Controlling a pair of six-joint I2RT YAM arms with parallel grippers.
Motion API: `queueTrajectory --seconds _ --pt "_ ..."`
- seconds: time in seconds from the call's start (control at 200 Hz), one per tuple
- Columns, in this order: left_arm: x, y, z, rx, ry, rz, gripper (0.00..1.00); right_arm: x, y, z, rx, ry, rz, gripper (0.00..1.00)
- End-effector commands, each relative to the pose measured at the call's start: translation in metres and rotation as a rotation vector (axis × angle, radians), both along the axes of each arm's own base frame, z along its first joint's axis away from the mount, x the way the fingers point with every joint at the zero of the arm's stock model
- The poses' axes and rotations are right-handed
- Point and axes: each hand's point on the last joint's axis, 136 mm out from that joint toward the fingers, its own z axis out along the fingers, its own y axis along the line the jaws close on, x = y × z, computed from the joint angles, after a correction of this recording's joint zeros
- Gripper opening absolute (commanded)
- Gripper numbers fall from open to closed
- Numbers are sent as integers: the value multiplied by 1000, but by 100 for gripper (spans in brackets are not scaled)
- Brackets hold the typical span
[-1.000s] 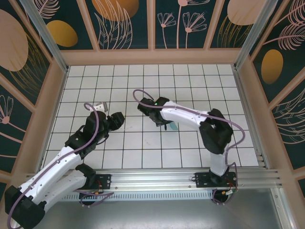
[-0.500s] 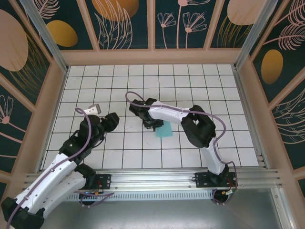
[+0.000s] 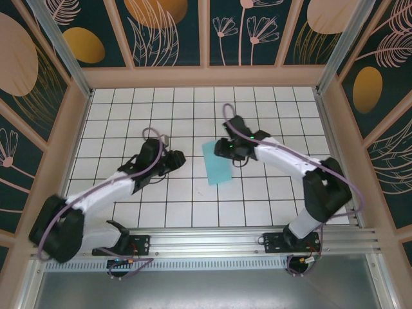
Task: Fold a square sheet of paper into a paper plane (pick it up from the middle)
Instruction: Turn over the paper at the center of the table.
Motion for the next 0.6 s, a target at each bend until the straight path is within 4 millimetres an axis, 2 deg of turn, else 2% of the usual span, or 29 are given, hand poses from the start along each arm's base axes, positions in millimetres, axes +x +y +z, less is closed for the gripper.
queueTrajectory --seconds 0.0,0.09,0.215,0.345,0.355,0.39,0.435,0.595 --pt "15 -51 15 -145 -9 -147 20 4 -9 -4 180 -10 46 47" --pt "28 -64 3 -130 19 -160 19 4 -20 -9 271 -3 74 47" --pt "42 -80 -12 -121 51 -177 19 8 -34 -28 291 32 77 47" --pt "50 -92 -39 -110 106 -194 18 12 -27 -40 348 71 141 45" --pt "55 -96 -33 -118 92 -197 18 12 -26 -40 351 74 148 45" --pt "59 -101 -33 -123 92 -207 18 14 -23 -42 357 76 160 45" --pt "63 -106 -40 -113 108 -219 17 17 -22 -44 358 76 165 45" --pt "72 -106 -61 -57 151 -204 13 24 -10 -50 400 108 222 44"
